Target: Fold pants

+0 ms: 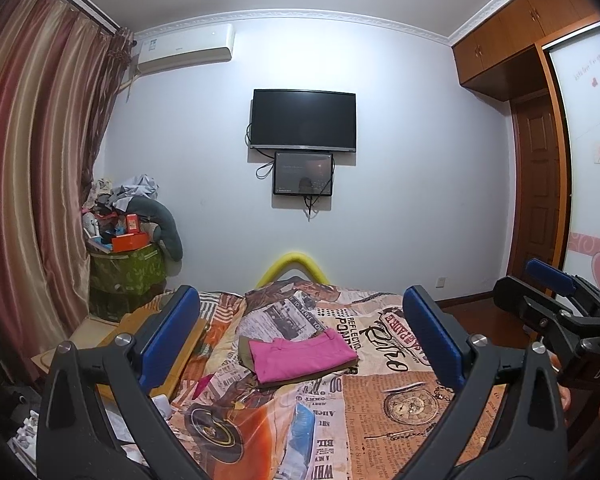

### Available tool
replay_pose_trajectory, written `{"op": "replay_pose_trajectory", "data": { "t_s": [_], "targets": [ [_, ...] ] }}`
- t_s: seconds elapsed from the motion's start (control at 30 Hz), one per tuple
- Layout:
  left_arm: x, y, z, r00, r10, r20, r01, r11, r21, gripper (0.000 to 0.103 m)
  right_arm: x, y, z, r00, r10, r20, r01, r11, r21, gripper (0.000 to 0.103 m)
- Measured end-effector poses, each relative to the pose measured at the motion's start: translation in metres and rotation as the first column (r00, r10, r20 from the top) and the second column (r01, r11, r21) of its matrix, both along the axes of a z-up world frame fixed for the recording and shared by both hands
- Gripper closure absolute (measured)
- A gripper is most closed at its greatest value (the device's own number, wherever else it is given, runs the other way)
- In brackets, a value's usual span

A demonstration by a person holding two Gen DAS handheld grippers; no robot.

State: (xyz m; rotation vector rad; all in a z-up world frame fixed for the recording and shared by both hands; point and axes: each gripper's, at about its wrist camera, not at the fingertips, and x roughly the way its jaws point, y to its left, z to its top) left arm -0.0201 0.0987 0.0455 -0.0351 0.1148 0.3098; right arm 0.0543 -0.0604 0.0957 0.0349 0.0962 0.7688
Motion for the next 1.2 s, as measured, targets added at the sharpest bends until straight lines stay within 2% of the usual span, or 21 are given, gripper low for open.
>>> {"op": "replay_pose_trajectory", "data": {
  "t_s": [0.87, 1.2],
  "targets": [
    [0.008, 0.001, -0.003, 1.0, -0.025, -0.009, 0.025, 0.999, -0.027, 0.0, 0.001, 0.0, 0.002, 0.999, -0.03, -0.025, 0.03, 0.999, 0.011, 0.0],
    [0.014, 0.001, -0.006, 0.999, -0.032, -0.035, 0.031, 0.999, -0.034, 0.0, 0.003, 0.002, 0.001, 0.999, -0.037, -0.032, 0.038, 0.999, 0.013, 0.0]
  ]
}}
